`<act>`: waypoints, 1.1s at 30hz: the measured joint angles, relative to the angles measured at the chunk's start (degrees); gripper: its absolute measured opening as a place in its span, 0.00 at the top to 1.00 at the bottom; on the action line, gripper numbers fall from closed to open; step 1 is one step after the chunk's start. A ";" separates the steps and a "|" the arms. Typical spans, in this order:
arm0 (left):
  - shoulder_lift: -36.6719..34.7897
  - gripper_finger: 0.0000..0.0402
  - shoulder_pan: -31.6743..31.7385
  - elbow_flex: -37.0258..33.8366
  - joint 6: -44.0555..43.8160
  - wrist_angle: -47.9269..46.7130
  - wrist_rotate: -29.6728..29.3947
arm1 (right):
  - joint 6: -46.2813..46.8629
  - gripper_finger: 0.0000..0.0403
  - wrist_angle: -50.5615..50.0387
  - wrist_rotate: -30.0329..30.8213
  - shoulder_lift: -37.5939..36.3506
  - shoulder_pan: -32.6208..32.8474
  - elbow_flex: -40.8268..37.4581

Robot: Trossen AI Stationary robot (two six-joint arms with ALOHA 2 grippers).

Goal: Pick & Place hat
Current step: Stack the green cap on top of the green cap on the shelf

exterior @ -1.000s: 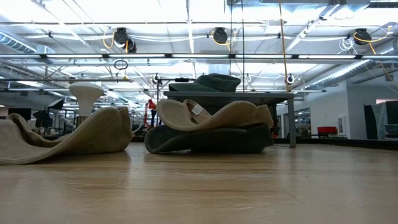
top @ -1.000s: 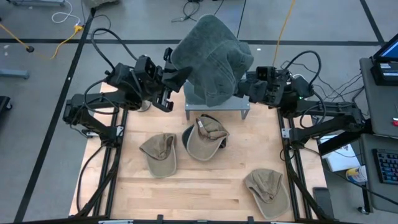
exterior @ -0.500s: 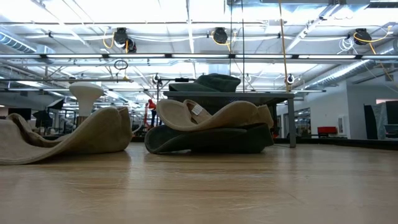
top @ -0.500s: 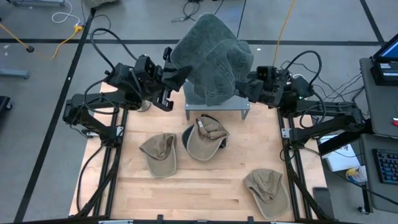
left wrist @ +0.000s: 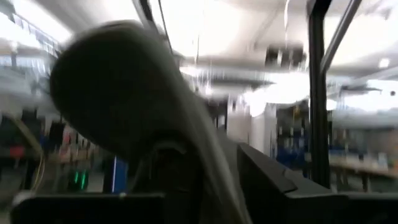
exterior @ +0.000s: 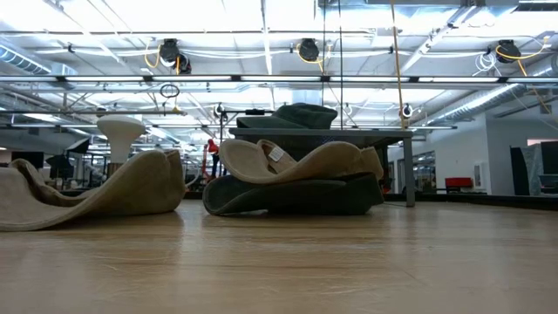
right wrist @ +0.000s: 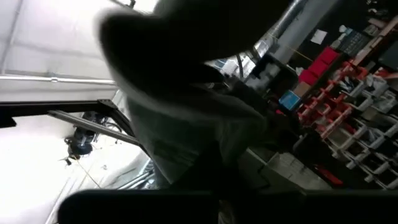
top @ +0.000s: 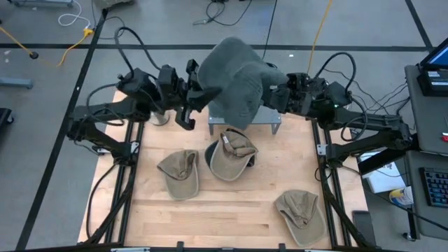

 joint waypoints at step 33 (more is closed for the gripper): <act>-22.86 0.66 0.04 0.00 -0.56 -54.01 -7.31 | 11.22 1.00 -28.56 6.01 -7.48 -2.71 0.06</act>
